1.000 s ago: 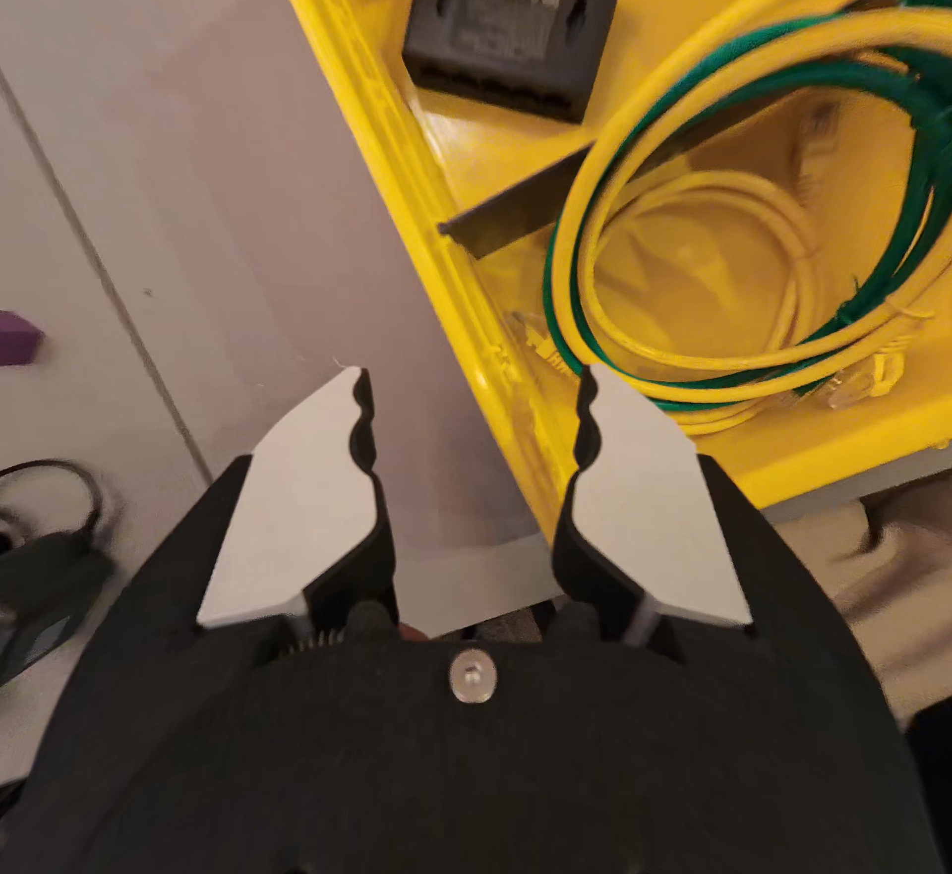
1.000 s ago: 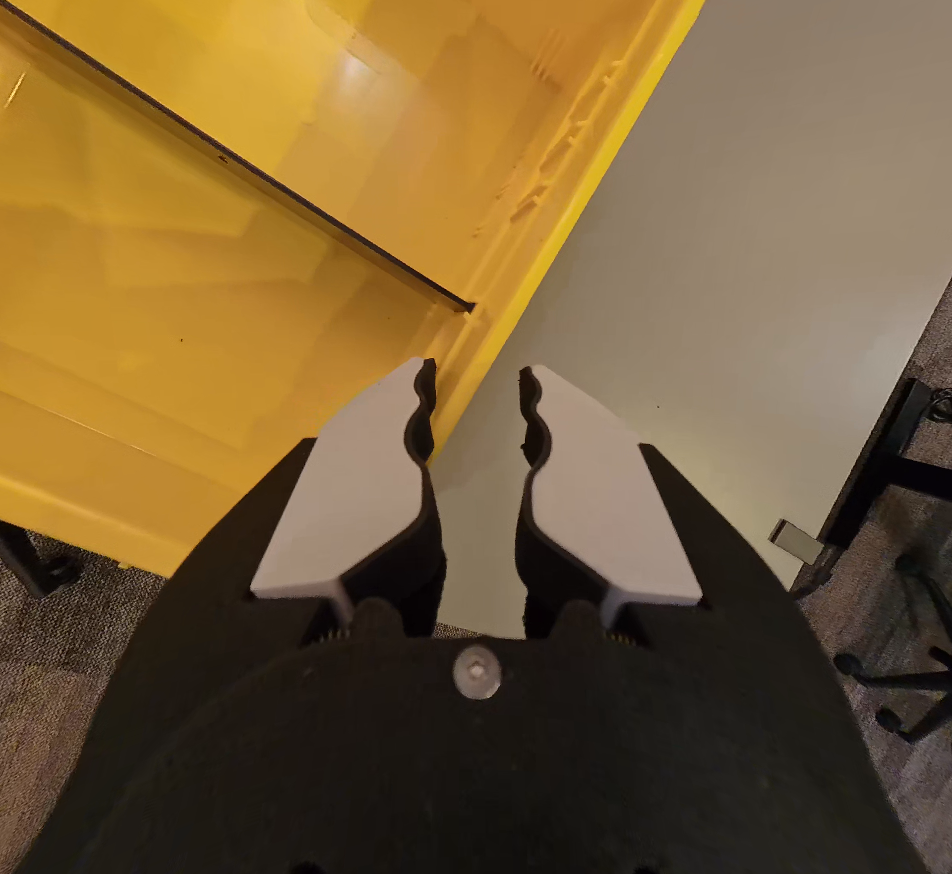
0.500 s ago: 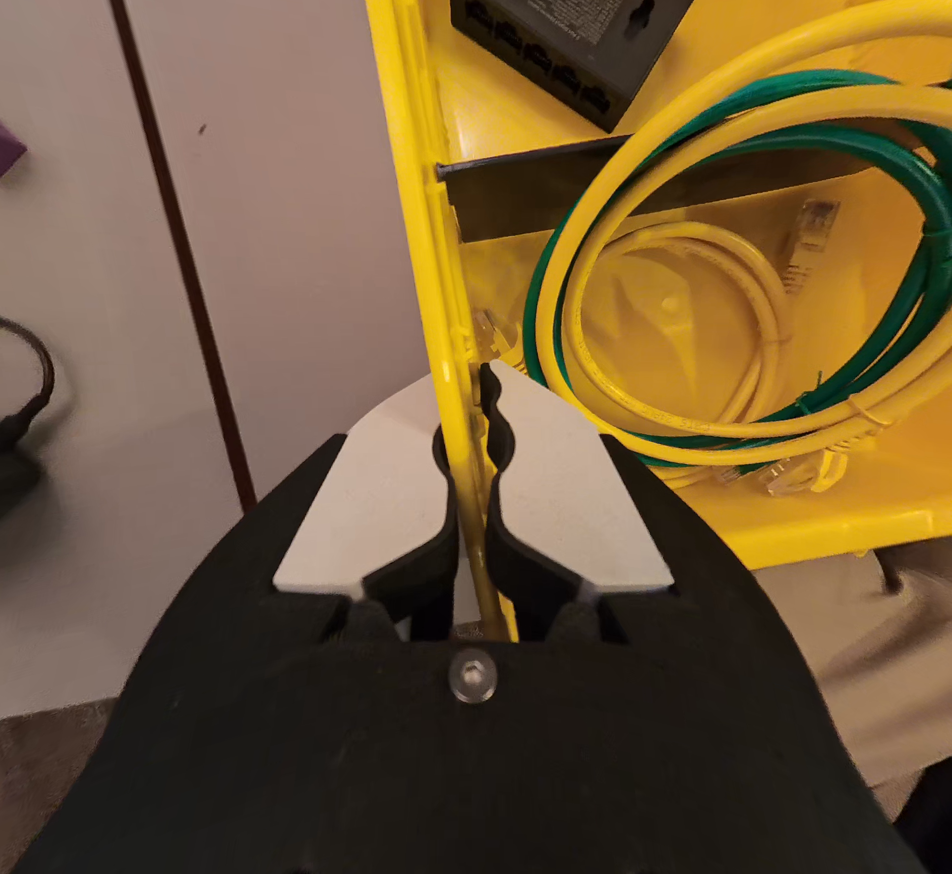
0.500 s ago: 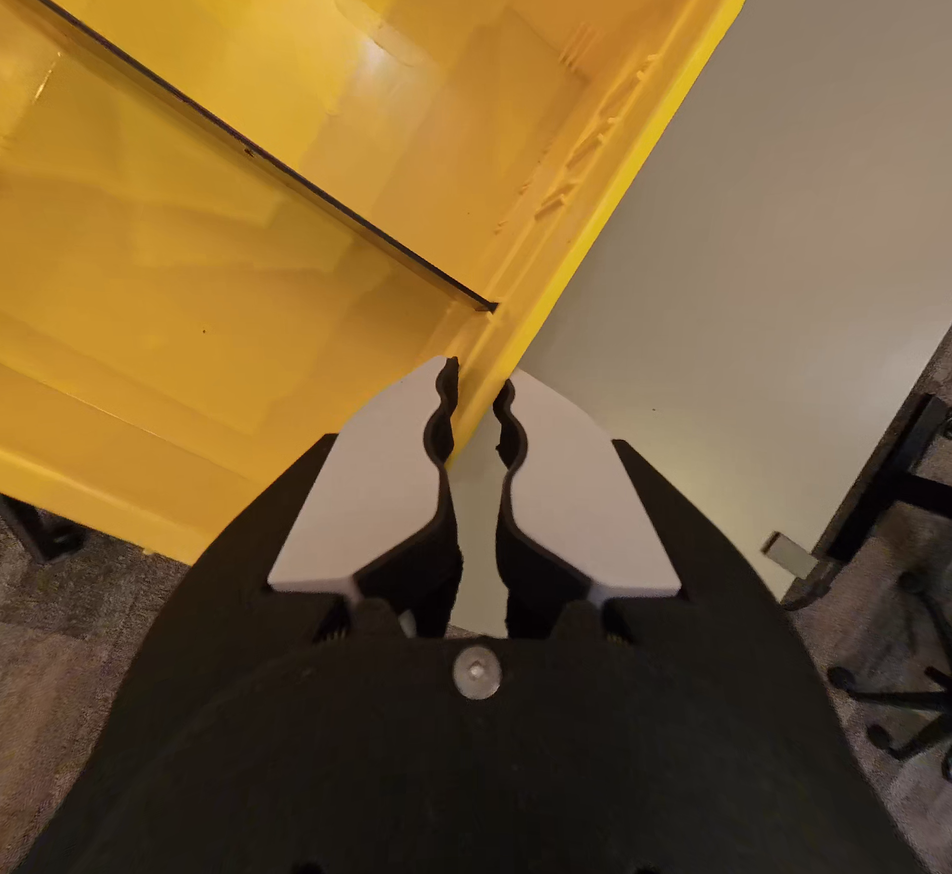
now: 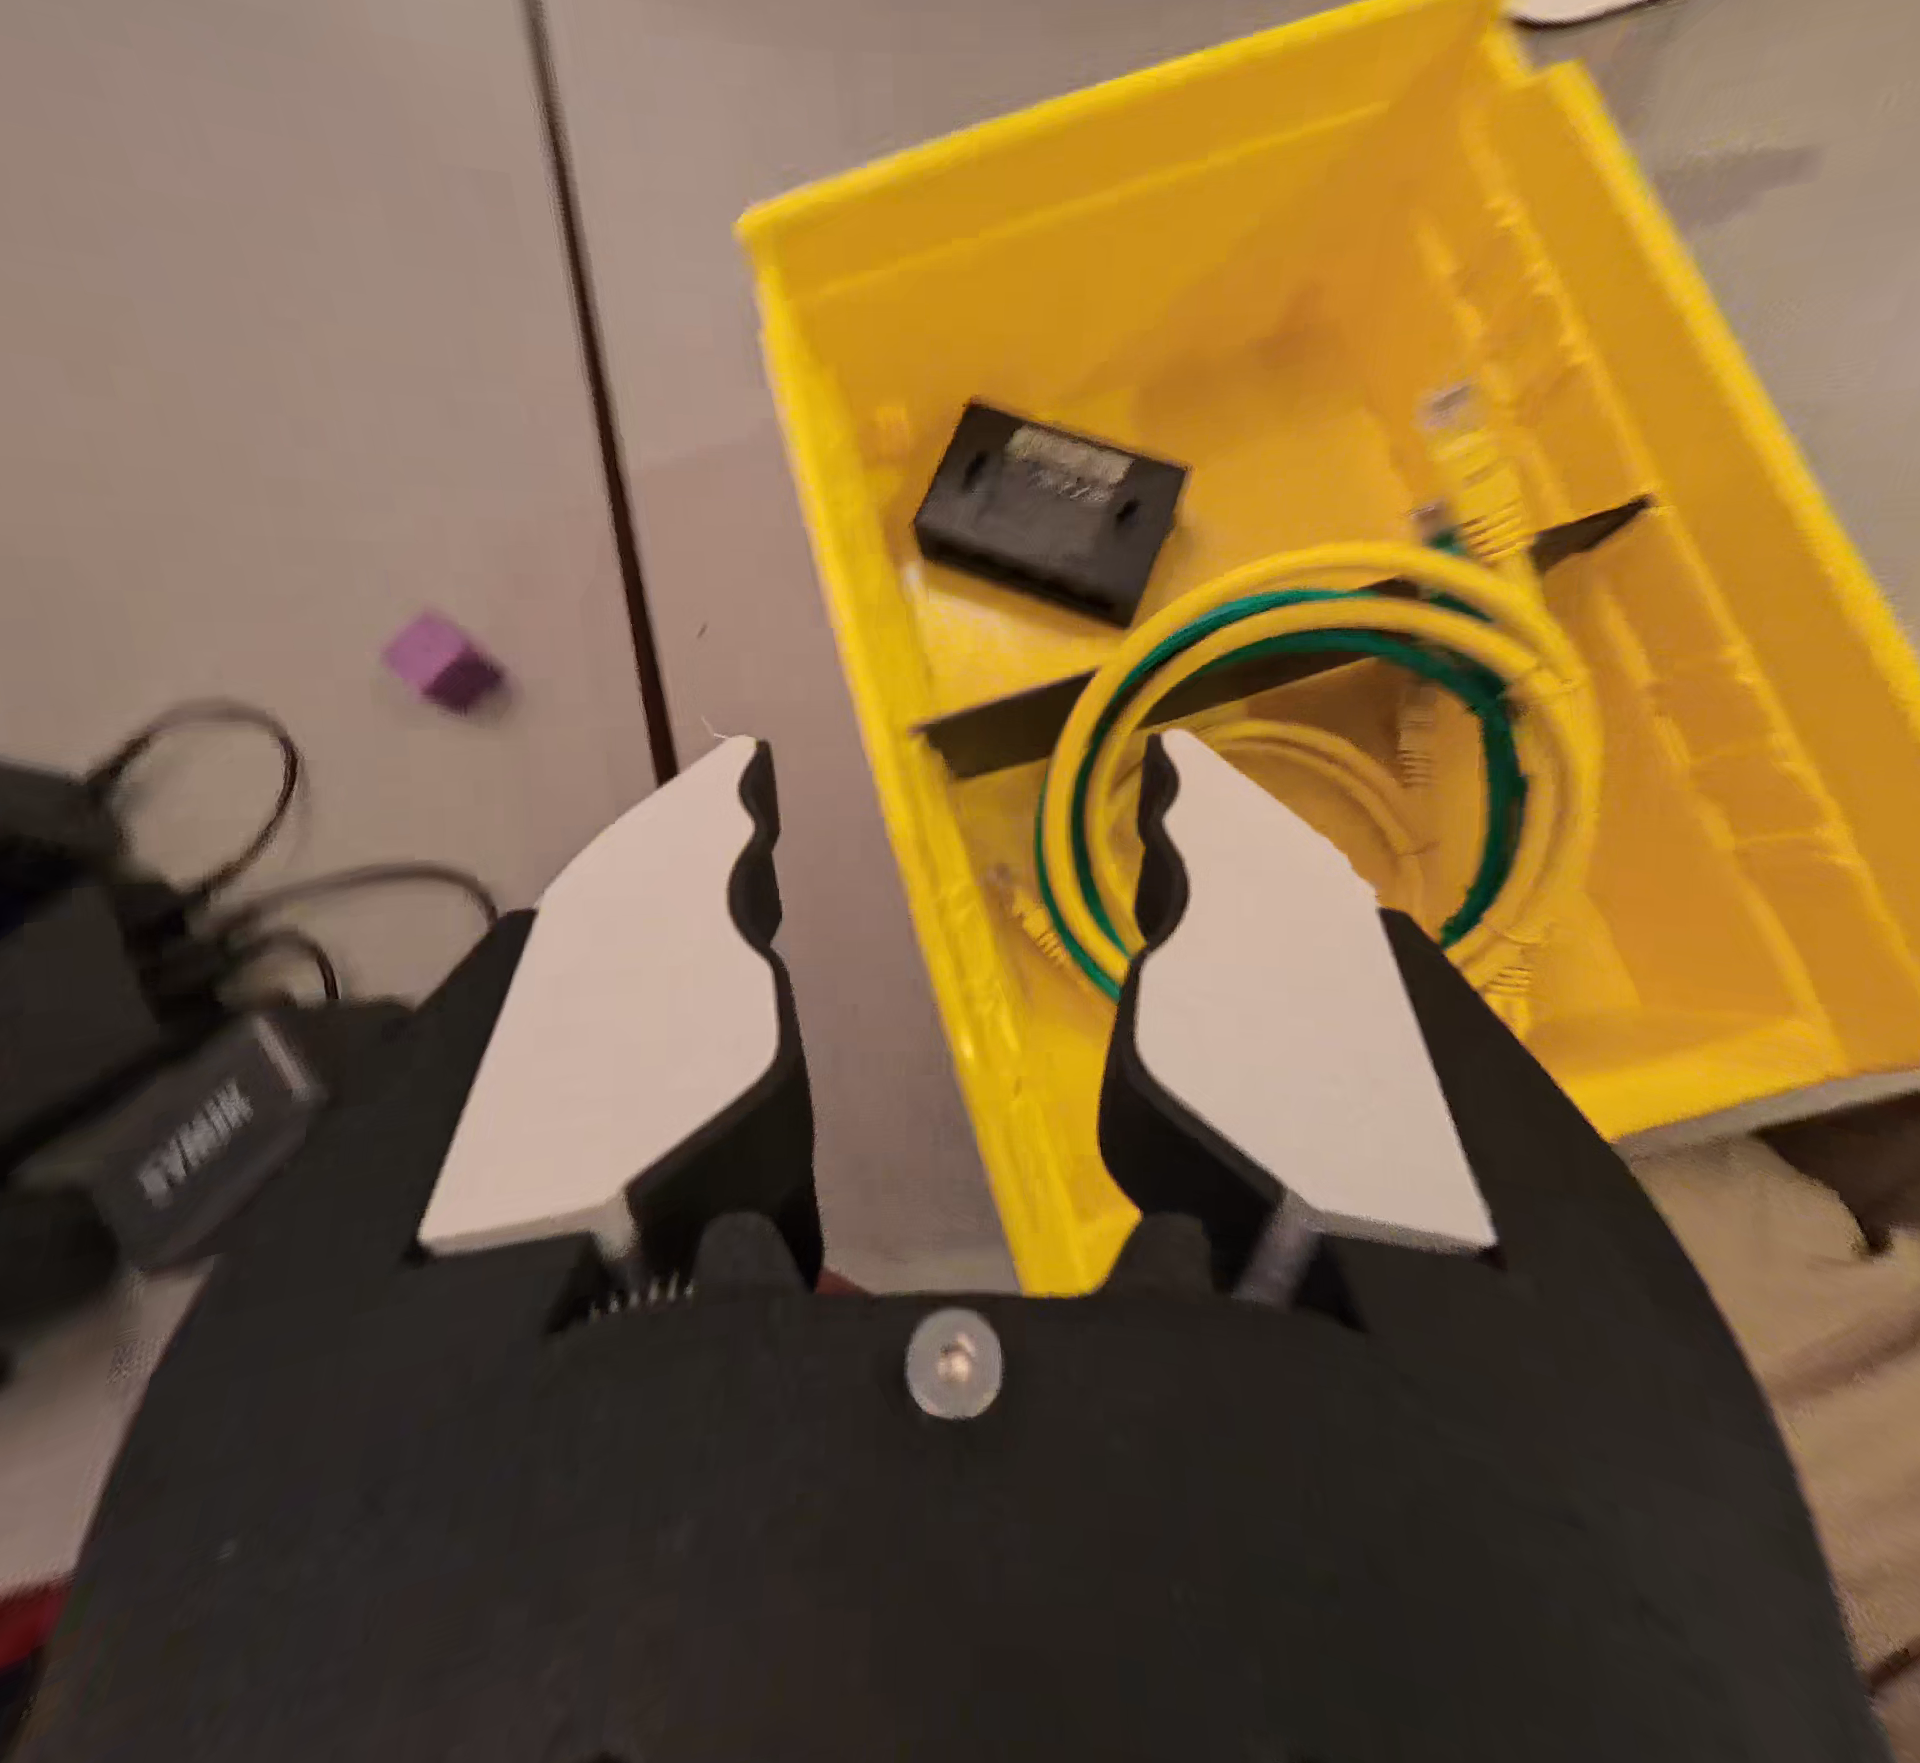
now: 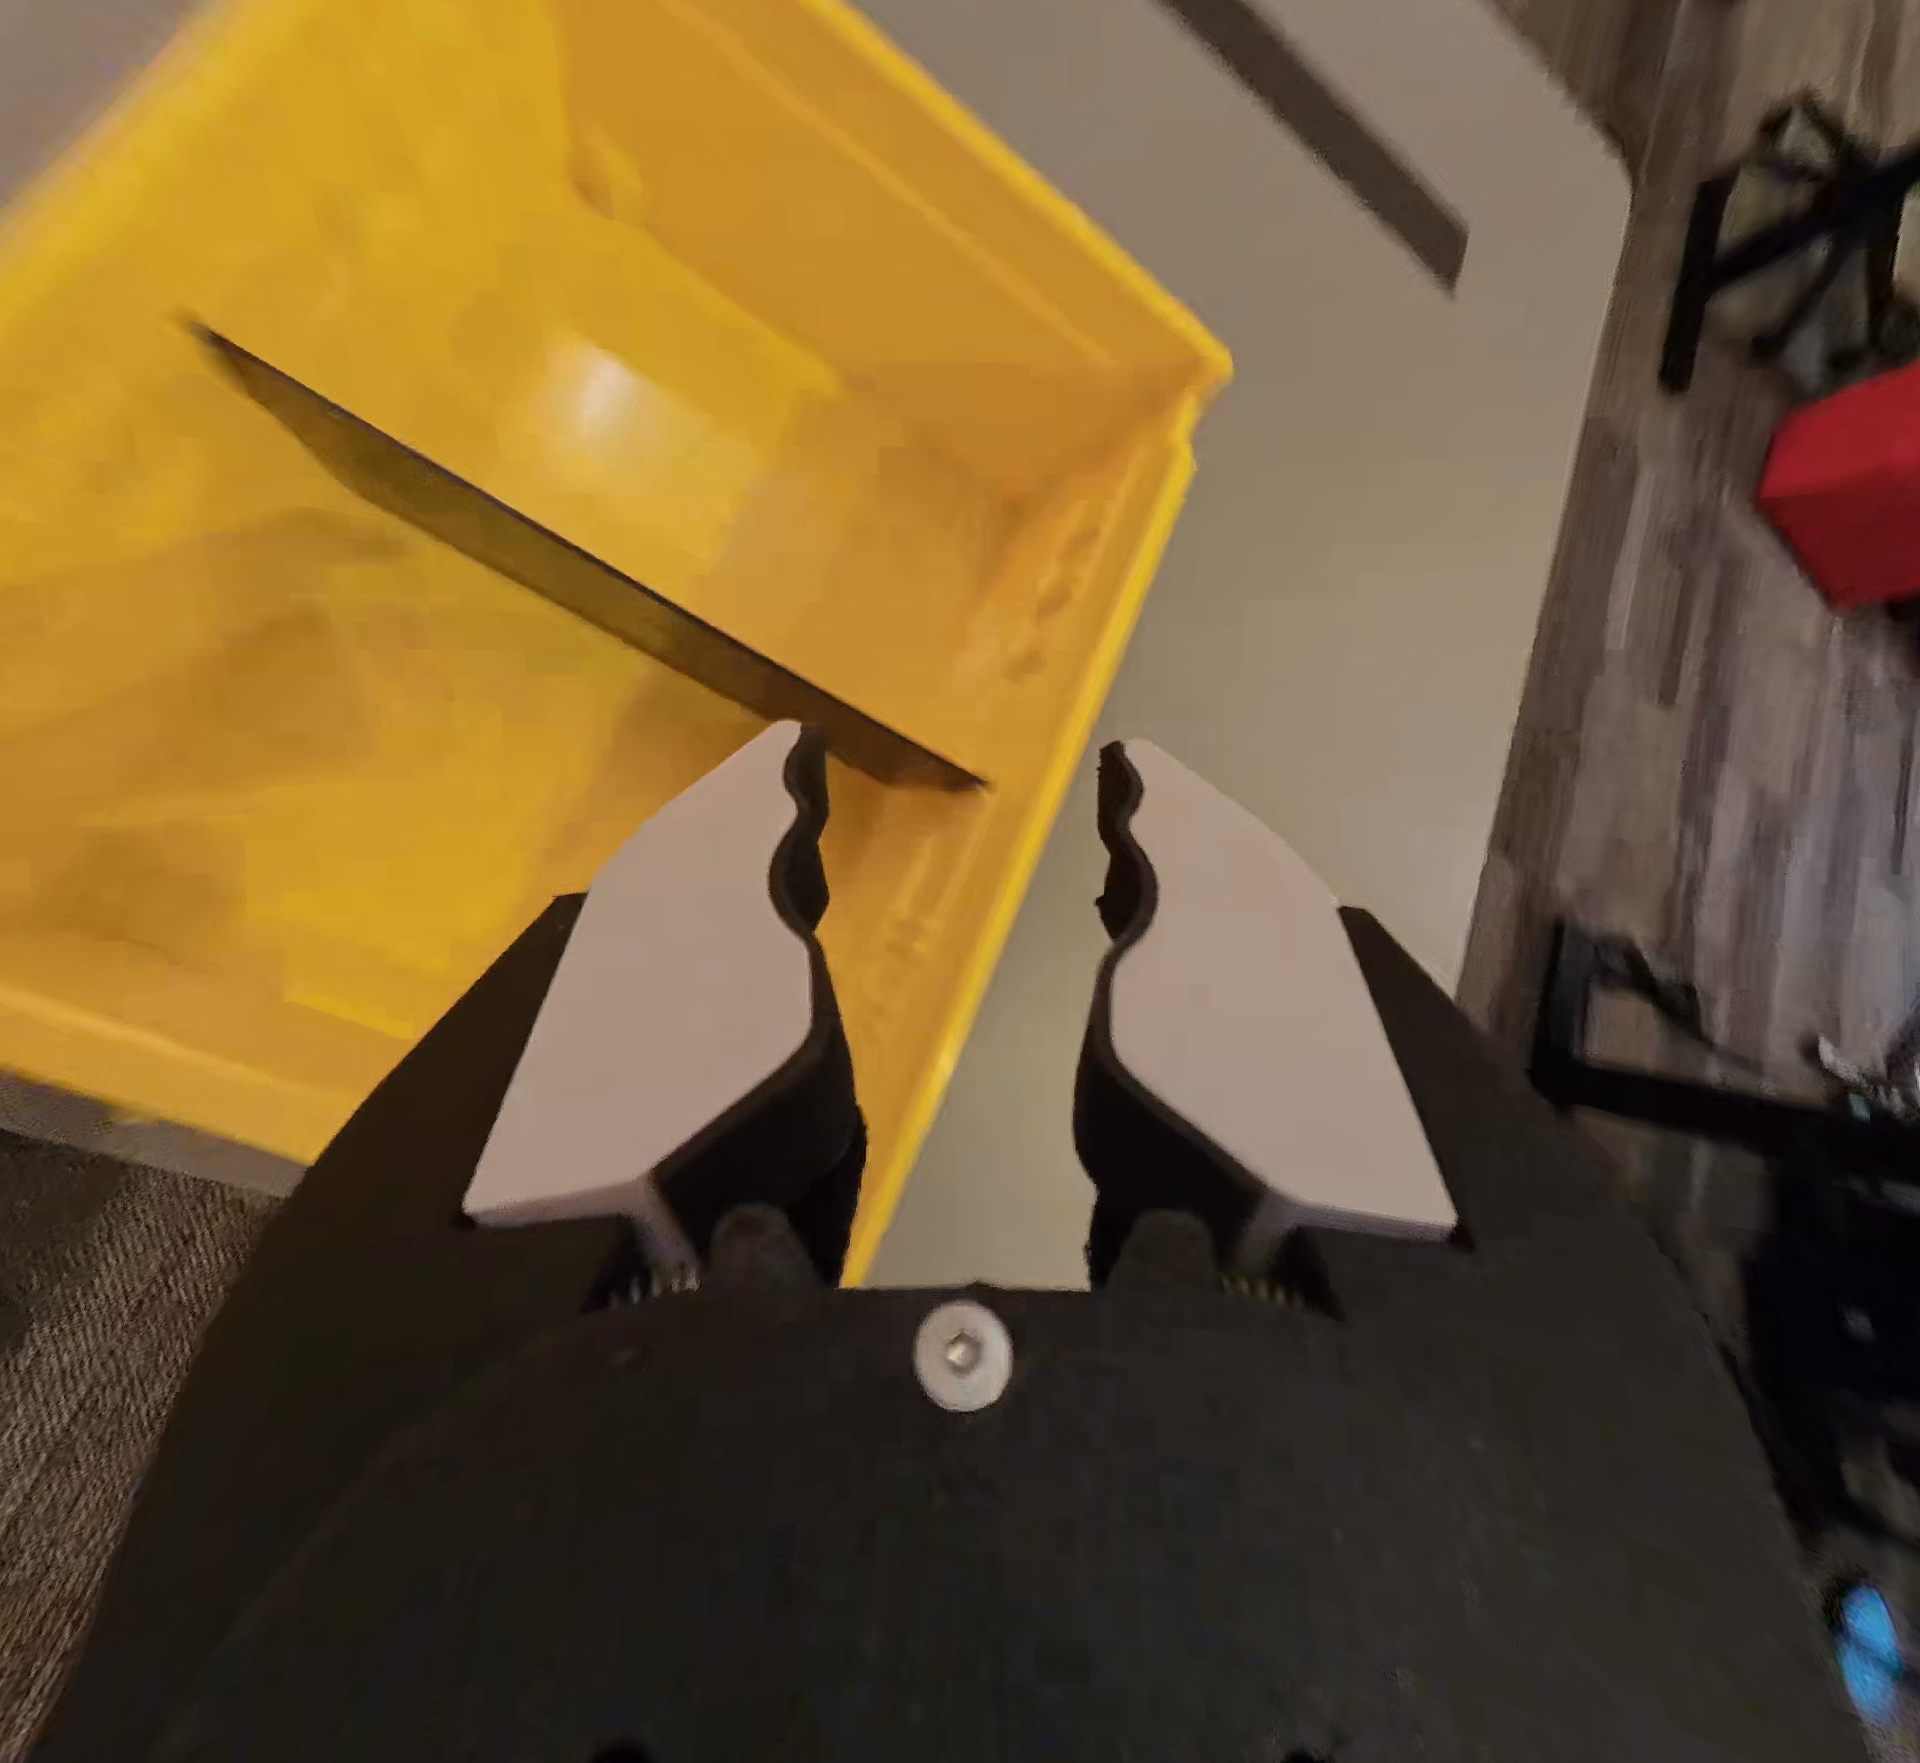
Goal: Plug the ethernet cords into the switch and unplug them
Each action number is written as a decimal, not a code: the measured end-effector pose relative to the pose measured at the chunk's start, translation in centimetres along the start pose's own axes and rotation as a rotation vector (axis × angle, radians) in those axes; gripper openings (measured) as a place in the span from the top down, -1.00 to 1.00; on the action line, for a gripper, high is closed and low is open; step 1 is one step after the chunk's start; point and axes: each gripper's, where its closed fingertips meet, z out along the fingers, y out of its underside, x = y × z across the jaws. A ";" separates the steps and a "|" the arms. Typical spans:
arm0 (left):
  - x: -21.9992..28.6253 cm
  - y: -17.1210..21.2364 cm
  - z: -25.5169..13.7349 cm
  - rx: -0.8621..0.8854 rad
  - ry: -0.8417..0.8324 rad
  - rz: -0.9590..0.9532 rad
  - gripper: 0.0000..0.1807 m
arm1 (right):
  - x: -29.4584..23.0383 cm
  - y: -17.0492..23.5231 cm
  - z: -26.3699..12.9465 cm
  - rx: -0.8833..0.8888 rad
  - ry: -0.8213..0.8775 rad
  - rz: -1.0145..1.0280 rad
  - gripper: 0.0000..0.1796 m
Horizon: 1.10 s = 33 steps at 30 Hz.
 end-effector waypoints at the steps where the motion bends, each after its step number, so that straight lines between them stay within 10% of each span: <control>1: 1.0 -1.3 0.3 -0.012 0.033 0.061 0.21 | -1.3 -1.6 -0.9 0.050 -0.020 -0.016 0.46; 13: 4.0 -2.4 12.4 -0.599 0.152 0.366 -0.03 | -18.0 -11.8 -5.3 0.306 -0.231 -0.286 0.51; 33: 3.6 0.6 17.0 -0.752 0.132 0.392 -0.01 | -25.0 -13.1 -4.3 0.334 -0.411 -0.346 0.50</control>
